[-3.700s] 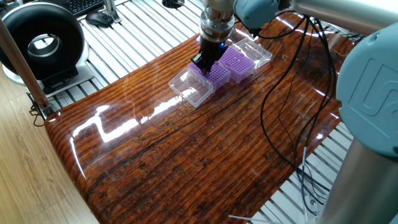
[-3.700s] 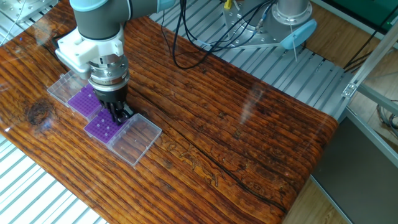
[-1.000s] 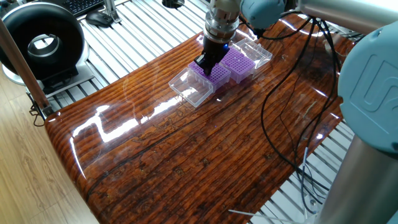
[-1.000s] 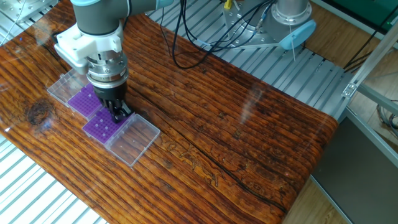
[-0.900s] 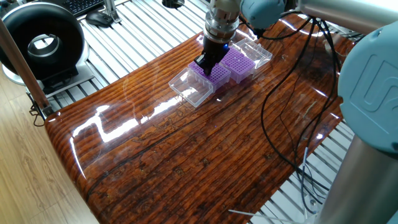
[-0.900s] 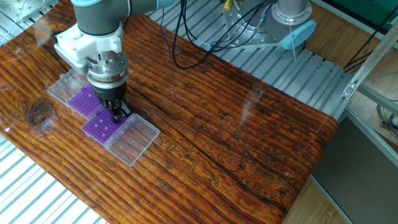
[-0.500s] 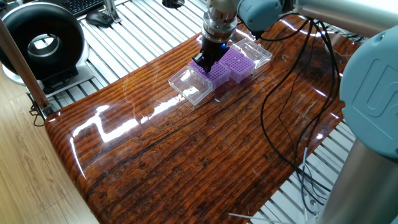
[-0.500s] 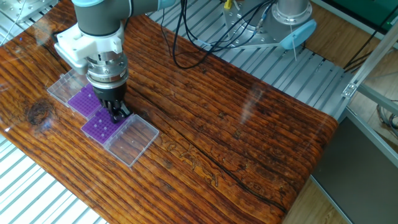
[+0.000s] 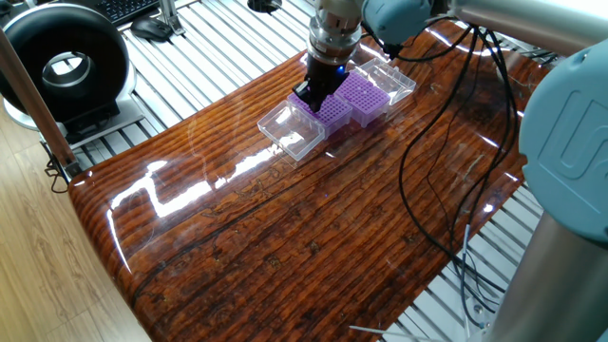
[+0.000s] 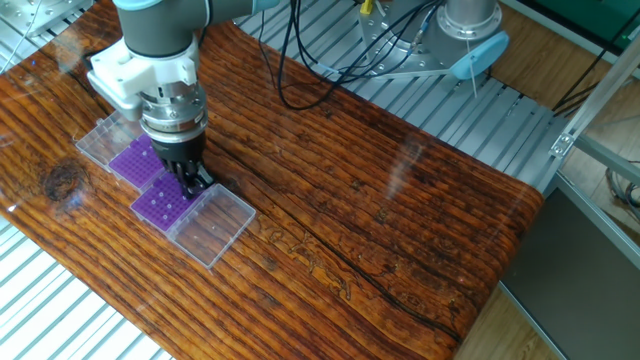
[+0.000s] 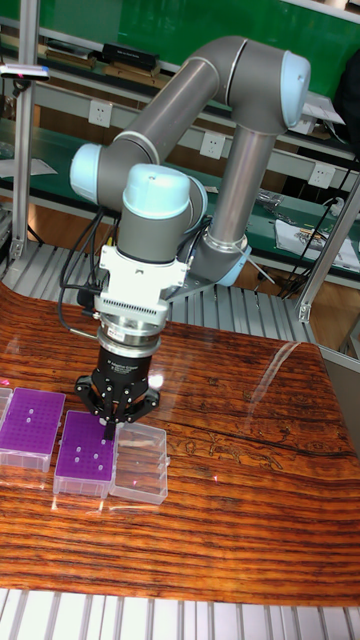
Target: Transfer all small pipette tips from one holder to another
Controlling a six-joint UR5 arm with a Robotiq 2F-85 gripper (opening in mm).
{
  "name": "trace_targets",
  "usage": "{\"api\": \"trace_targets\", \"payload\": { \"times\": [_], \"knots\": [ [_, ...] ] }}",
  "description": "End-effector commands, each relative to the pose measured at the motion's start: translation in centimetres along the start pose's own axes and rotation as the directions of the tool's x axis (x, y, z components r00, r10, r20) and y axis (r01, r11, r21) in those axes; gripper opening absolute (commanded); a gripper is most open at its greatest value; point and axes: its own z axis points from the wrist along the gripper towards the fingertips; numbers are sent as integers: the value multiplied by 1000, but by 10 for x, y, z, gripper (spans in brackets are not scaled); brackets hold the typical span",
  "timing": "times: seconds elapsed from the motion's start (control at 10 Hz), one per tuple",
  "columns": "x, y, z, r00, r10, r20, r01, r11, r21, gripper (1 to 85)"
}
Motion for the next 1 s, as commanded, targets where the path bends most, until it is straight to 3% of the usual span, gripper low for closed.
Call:
{"api": "trace_targets", "payload": {
  "times": [0.0, 0.9],
  "knots": [
    [1, -2, -1, 999, -31, -12, 30, 999, -13, 193],
    [1, -8, 4, 999, -43, -24, 43, 999, -1, 220]
  ]
}}
